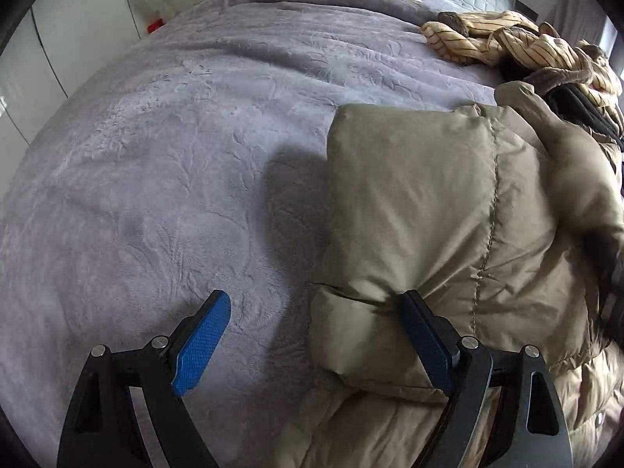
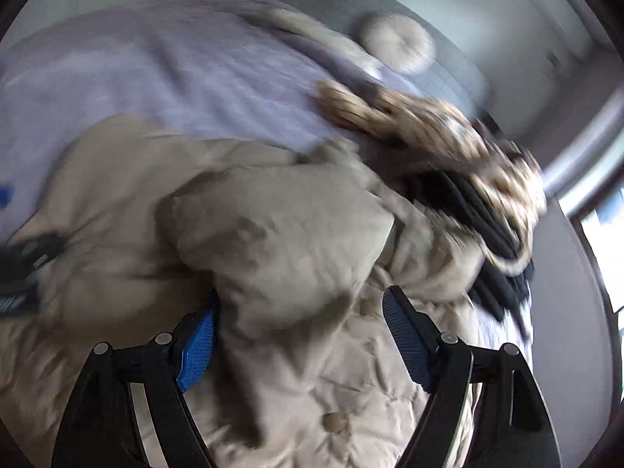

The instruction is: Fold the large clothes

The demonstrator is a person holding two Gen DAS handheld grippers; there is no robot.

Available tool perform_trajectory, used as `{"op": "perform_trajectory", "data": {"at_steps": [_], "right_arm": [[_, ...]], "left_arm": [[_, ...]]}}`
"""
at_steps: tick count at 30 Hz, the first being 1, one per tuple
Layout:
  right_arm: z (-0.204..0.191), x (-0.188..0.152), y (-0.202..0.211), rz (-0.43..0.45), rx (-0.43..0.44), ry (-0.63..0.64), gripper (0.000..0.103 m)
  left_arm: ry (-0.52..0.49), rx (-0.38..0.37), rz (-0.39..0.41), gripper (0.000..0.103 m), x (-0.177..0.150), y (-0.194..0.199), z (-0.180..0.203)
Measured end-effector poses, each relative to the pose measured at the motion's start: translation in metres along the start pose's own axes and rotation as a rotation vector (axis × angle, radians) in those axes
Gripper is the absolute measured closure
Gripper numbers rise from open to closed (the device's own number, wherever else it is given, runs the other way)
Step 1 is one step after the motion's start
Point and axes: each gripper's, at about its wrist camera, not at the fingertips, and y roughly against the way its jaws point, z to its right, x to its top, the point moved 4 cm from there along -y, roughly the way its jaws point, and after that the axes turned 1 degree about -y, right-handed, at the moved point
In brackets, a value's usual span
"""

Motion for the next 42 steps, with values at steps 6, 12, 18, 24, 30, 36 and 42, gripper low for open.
{"op": "perform_trajectory", "data": {"at_steps": [6, 12, 18, 24, 30, 36, 42], "right_arm": [[0.125, -0.060, -0.061, -0.250, 0.257, -0.675, 0.020], [0.160, -0.083, -0.081, -0.255, 0.568, -0.965, 0.020], [0.158, -0.083, -0.092, -0.299, 0.628, -0.999, 0.069], [0.155, -0.088, -0.063, -0.244, 0.539, -0.856, 0.092], [0.140, -0.079, -0.077, -0.228, 0.435, -0.709, 0.092], [0.151, -0.087, -0.073, -0.242, 0.438, -0.715, 0.087], [0.183, -0.106, -0.046, -0.238, 0.280, -0.707, 0.060]], "left_arm": [[0.038, -0.170, -0.059, 0.014, 0.031, -0.007, -0.008], [0.267, -0.468, -0.213, 0.014, 0.083, -0.060, -0.031], [0.286, -0.571, -0.186, 0.085, 0.110, -0.062, -0.007], [0.061, -0.450, 0.038, 0.087, 0.118, 0.001, 0.007], [-0.024, -0.232, -0.009, 0.081, 0.109, -0.041, 0.017], [-0.002, -0.097, 0.048, 0.070, 0.112, -0.013, -0.005], [-0.070, -0.057, 0.060, 0.070, 0.094, 0.030, -0.012]]}}
